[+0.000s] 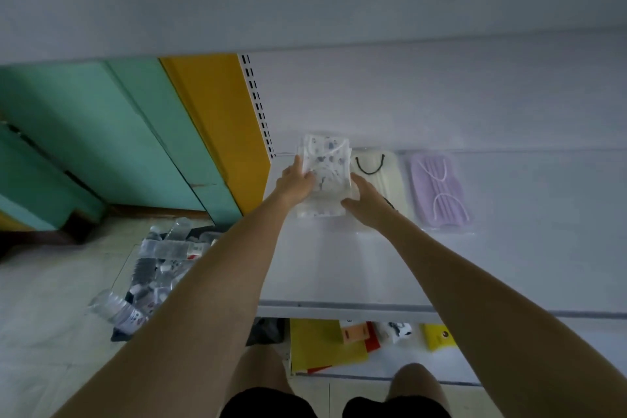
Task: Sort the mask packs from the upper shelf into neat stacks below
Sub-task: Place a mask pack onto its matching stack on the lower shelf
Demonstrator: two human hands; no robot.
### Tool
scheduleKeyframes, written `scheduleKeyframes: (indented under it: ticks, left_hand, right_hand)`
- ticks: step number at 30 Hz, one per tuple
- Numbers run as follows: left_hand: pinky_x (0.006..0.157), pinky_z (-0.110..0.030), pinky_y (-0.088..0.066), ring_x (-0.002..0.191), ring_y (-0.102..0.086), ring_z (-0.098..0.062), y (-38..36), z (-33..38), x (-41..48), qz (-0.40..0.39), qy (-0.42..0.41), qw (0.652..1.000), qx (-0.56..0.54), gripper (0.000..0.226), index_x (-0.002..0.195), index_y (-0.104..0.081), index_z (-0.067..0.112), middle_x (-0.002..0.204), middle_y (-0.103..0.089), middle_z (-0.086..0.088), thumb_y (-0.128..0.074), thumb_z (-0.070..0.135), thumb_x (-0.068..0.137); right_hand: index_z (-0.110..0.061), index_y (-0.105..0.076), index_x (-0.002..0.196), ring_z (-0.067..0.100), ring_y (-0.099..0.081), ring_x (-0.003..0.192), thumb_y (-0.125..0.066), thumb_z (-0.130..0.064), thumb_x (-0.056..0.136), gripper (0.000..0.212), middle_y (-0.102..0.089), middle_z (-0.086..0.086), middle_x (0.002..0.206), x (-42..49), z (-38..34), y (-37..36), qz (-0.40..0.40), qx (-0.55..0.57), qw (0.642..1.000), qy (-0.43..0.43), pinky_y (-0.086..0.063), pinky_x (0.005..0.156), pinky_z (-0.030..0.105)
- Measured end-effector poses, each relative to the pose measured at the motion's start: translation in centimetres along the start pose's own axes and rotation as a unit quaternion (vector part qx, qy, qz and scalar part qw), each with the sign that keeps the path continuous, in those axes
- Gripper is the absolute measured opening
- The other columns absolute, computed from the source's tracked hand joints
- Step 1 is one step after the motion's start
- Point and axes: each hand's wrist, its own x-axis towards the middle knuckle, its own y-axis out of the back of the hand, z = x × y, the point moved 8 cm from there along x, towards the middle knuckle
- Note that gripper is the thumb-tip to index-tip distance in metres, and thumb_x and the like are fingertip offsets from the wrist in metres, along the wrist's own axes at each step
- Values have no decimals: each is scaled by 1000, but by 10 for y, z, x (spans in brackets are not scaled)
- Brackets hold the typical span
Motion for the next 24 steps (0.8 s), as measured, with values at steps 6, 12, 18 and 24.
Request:
scheduleKeyframes:
  ticks: [6, 12, 18, 24]
  left_hand:
    - [115, -45, -16, 144, -11, -33, 15, -3, -25, 105, -3, 994, 9, 58, 151, -6, 14, 158, -9, -12, -29, 35, 102]
    - [117, -39, -13, 144, -11, -29, 22, 21, -112, 163, -74, 979, 94, 54, 150, -11, 9, 158, -11, -10, -29, 29, 103]
    - [113, -38, -22, 138, -27, -32, 4, 81, -189, 174, -85, 978, 75, 51, 146, -26, 3, 151, -30, -16, -38, 23, 100]
    - [104, -33, -31, 130, -39, -30, -27, 160, -257, 118, -167, 974, 100, 46, 143, -34, 6, 144, -41, -15, -40, 24, 100]
  right_hand:
    - [-14, -13, 150, 25, -27, 139, -50, -17, 93, 67, -20, 6, 155, -19, -9, 8, 16, -73, 996, 55, -29, 108, 35]
    - [-9, -14, 149, 30, -23, 140, -48, -25, 96, 65, -19, 11, 154, -86, -12, 26, -66, -204, 968, 132, -24, 113, 40]
    - [-13, -14, 149, 27, -24, 139, -43, -35, 97, 63, -22, 9, 153, -163, -2, 95, -145, -330, 913, 192, -22, 113, 39]
    - [-15, -20, 148, 21, -26, 140, -41, -39, 98, 60, -26, 5, 153, -235, -8, 164, -130, -362, 883, 269, -16, 112, 30]
